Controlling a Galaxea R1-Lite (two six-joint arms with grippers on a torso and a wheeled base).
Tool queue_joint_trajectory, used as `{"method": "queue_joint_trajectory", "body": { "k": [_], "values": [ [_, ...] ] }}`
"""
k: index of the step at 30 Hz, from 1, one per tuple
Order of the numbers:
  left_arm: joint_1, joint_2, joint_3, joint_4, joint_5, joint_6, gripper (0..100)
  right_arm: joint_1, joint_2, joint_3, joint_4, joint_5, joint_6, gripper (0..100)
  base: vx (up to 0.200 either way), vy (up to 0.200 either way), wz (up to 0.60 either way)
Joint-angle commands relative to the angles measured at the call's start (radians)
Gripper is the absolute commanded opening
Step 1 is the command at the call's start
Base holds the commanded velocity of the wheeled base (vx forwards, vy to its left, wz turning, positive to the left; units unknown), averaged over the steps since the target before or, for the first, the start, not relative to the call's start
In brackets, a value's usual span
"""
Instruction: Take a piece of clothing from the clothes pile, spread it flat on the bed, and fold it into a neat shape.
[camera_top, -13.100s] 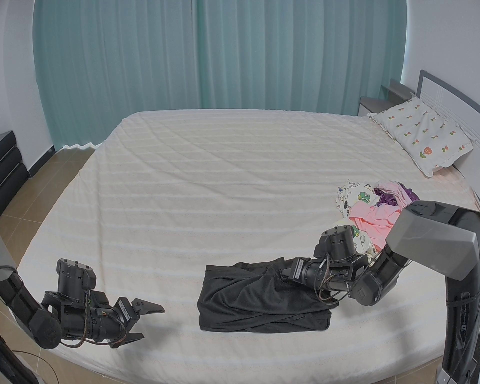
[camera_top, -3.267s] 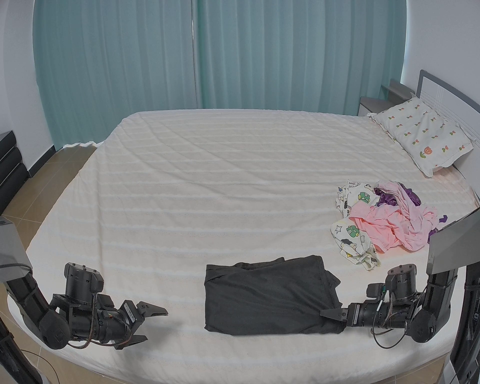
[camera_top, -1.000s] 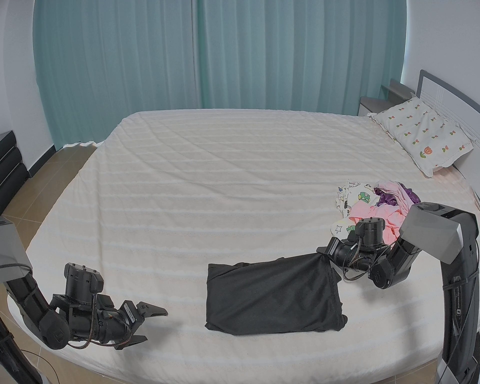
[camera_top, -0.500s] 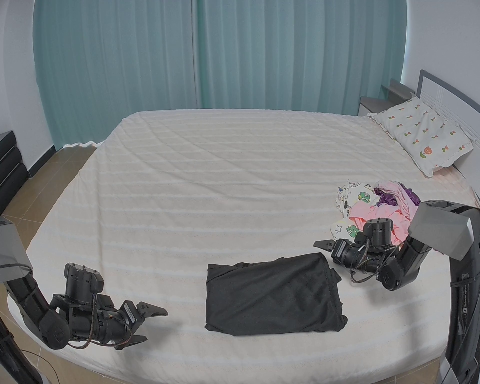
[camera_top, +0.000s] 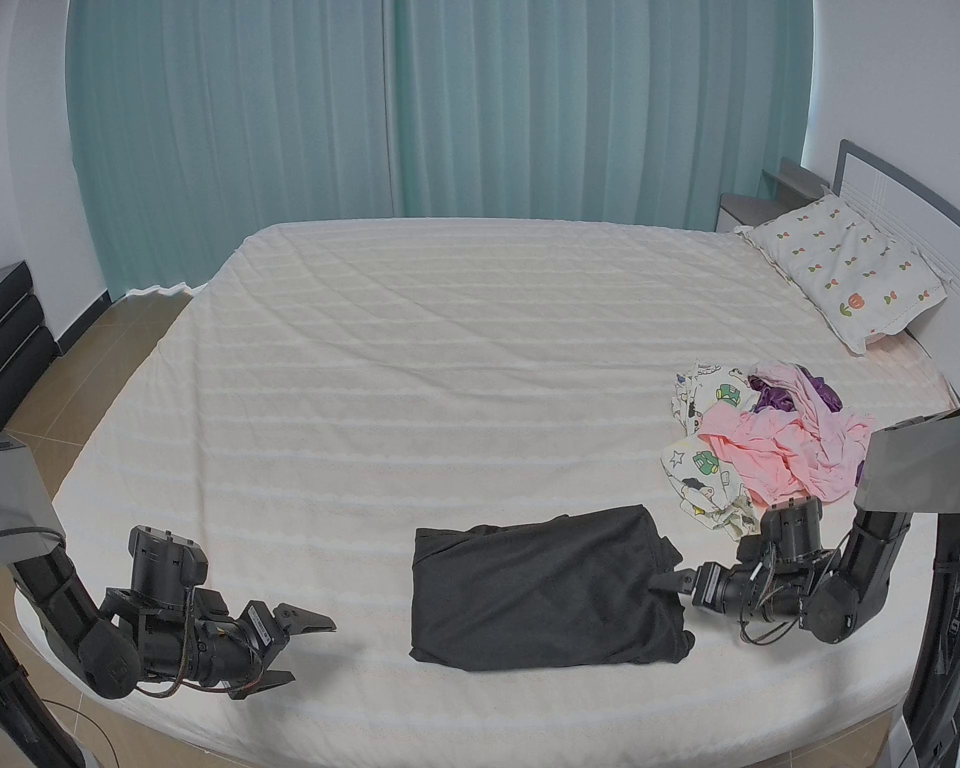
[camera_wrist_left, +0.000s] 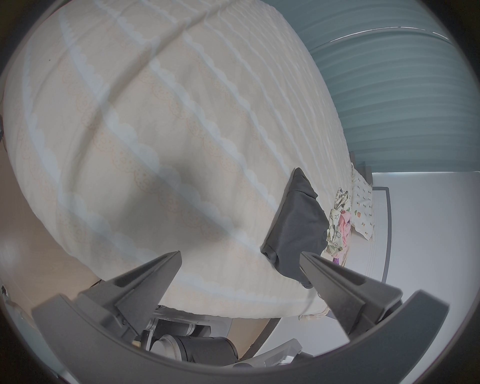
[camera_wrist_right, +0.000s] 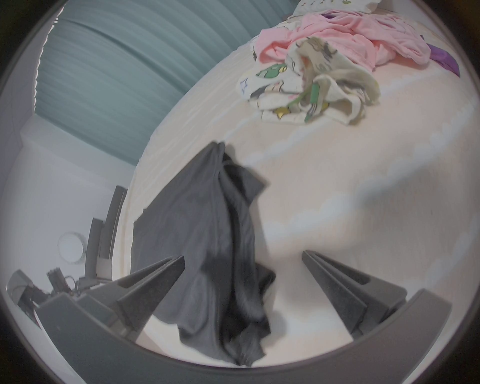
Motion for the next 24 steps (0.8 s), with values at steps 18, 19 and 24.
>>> {"method": "queue_joint_trajectory", "body": {
  "k": [18,19,24],
  "values": [
    [-0.001,0.003,0.000,0.000,0.000,0.003,100,0.115,-0.010,0.190,-0.075,0.004,-0.018,0,0.000,0.000,0.00],
    [-0.001,0.003,0.000,0.000,0.000,0.003,100,0.113,-0.011,0.193,-0.075,0.004,-0.018,0,0.000,0.000,0.00],
    [-0.001,0.006,0.000,0.000,0.000,0.004,100,0.113,-0.014,0.211,-0.075,0.004,-0.022,0,0.000,0.000,0.00]
  ]
}}
